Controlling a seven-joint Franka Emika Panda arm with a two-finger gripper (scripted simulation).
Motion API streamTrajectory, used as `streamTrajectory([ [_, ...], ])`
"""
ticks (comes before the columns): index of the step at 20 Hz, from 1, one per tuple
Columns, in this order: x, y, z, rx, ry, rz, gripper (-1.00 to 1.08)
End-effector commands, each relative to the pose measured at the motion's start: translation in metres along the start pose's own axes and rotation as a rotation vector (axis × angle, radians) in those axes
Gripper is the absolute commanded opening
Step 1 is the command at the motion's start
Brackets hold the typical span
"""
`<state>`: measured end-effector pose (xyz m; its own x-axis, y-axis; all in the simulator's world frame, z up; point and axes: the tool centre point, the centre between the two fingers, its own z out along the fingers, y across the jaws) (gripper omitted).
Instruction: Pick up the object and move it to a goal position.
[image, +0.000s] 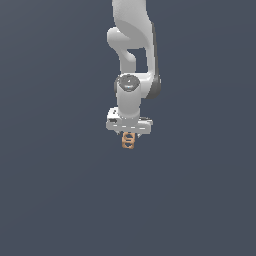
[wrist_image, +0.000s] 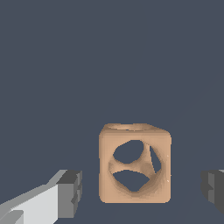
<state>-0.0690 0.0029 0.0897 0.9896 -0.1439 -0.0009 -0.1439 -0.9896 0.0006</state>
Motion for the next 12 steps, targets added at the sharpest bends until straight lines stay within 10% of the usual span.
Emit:
streamTrajectory([
  [1, 0.0, 0.0, 0.003, 0.0, 0.0, 0.0, 1.0],
  [12, -0.002, 0.0, 0.046, 0.0, 0.001, 0.003, 1.0],
])
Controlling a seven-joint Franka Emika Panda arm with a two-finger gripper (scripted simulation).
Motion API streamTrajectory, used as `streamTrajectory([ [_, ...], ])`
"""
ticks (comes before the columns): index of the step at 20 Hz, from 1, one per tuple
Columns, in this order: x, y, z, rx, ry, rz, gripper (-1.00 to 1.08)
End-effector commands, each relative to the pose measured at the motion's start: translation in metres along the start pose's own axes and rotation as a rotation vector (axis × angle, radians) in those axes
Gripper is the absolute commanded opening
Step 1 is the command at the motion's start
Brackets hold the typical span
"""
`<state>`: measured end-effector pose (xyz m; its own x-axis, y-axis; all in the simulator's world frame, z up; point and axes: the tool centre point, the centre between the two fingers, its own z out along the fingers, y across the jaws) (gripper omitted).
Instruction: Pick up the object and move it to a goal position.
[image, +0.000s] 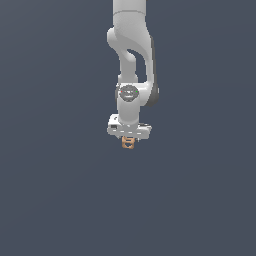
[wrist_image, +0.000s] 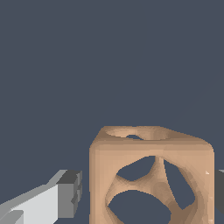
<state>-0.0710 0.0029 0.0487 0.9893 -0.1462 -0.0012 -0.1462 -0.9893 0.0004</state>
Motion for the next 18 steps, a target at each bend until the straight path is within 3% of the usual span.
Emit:
streamTrajectory([
  [1, 0.0004, -0.0001, 0.007, 0.0, 0.001, 0.0, 1.0],
  [4, 0.0007, -0.0003, 0.0094, 0.0, 0.001, 0.0, 1.0],
  [5, 0.0007, -0.0003, 0.0094, 0.0, 0.001, 0.0, -1.0],
  [18, 0.0022, 0.0005, 0.0068, 0.001, 0.002, 0.0, -1.0],
])
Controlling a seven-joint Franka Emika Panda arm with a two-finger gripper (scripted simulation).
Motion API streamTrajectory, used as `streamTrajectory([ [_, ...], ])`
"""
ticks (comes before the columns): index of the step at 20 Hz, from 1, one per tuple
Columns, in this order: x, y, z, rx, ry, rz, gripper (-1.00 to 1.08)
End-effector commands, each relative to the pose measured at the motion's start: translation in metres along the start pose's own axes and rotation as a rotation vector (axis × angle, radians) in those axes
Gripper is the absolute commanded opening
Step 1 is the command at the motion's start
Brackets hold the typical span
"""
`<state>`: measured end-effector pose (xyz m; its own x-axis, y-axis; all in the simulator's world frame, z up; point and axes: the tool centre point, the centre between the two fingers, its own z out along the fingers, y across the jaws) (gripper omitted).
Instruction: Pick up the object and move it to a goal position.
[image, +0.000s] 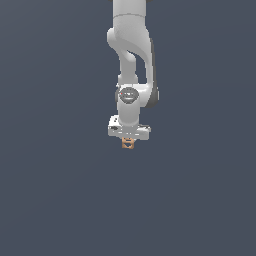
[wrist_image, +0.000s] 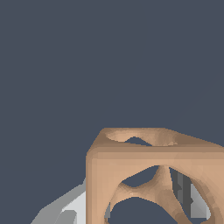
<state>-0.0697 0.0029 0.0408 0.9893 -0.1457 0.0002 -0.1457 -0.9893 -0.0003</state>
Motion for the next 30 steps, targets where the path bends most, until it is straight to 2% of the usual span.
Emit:
streamTrajectory([
  [1, 0.002, 0.002, -0.003, 0.0, 0.0, 0.0, -1.0],
  [11, 0.03, 0.023, -0.041, 0.0, 0.0, 0.0, -1.0],
  [30, 0.129, 0.095, -0.17, 0.0, 0.0, 0.0, -1.0],
])
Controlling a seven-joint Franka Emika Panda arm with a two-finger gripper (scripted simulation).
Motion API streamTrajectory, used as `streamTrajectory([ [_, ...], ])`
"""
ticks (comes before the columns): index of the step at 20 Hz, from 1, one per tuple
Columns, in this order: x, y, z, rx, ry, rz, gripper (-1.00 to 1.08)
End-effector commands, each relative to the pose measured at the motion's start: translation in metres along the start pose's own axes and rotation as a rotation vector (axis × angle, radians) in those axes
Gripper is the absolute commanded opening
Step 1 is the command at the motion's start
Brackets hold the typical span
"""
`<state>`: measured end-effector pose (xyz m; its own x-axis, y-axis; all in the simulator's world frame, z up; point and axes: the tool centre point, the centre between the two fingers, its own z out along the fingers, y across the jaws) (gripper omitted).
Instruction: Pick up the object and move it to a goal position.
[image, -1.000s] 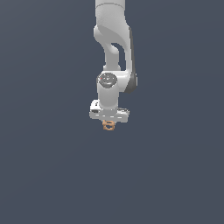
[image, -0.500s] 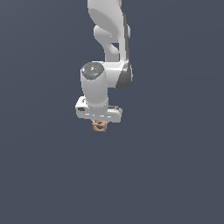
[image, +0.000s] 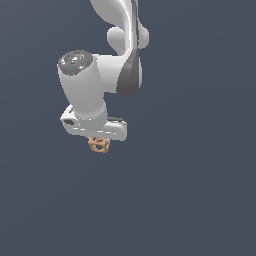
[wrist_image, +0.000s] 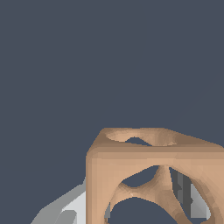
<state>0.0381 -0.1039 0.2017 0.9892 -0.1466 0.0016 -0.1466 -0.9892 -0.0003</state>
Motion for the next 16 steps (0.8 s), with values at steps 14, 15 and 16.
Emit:
streamTrajectory([
  [14, 0.051, 0.033, -0.06, 0.0, -0.002, -0.001, -1.0],
  [15, 0.053, 0.034, -0.062, 0.0, -0.002, -0.001, -1.0],
  [16, 0.054, 0.035, -0.063, 0.0, -0.002, -0.001, -1.0],
])
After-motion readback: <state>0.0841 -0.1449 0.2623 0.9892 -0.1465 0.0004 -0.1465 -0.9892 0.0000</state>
